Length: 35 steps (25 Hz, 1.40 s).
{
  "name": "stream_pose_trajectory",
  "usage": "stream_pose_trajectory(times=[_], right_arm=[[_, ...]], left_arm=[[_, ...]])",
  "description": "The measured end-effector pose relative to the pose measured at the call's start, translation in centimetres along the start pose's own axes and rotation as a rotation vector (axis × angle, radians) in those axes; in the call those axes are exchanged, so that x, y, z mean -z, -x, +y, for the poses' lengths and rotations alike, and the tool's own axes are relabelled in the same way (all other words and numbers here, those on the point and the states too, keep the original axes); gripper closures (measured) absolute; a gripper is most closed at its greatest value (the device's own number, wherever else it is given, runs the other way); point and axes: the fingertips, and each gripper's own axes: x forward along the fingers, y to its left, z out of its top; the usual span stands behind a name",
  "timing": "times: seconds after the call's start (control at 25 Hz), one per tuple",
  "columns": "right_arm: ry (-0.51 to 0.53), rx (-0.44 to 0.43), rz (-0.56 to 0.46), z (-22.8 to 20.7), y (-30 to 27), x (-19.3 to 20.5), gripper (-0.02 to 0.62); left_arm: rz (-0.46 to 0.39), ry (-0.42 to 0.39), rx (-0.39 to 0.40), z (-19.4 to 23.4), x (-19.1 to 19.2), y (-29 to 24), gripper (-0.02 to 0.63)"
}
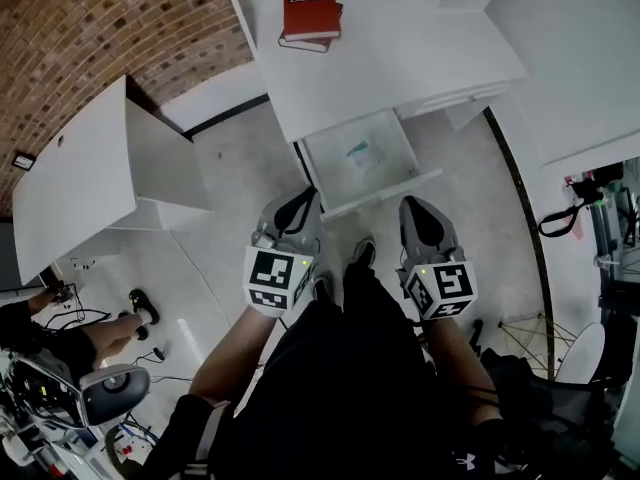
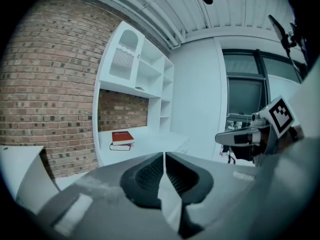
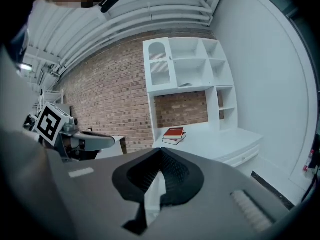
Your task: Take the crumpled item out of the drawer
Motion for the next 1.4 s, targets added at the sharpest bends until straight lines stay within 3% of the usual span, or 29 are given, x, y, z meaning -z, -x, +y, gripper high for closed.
stream_pose_trajectory(times=[0.2,0.4,0.68,1.04,1.4], right_arm=[[-0.018,-0.029,0.008,-3.2,-3.5,-0.9,0.592],[-0.031,-0.029,0.053,-7.0,-5.7,0.1,0.592],[-0.084,-0.037,0.079,-10.4,-8.0,0.8,0.592],[-0.185,0.093,0.133,-12.1,-9.5,3.5,0.592],[-0.268,0.227,0.189,-12.4,-8.9,7.5,0.592]], left_arm=[[0.029,-0.043,-0.034,1.9,-0.2,-4.1,0.589],[0.146,0.013,-0.054,3.1,2.5,-8.3,0.589],[0.219,-0.139,-0.022,4.3,4.0,-13.7,0.589],[0.404,-0.285,0.193,5.4,11.2,-19.5,0.572],[0.575,-0.567,0.477,3.6,20.0,-24.1,0.531]])
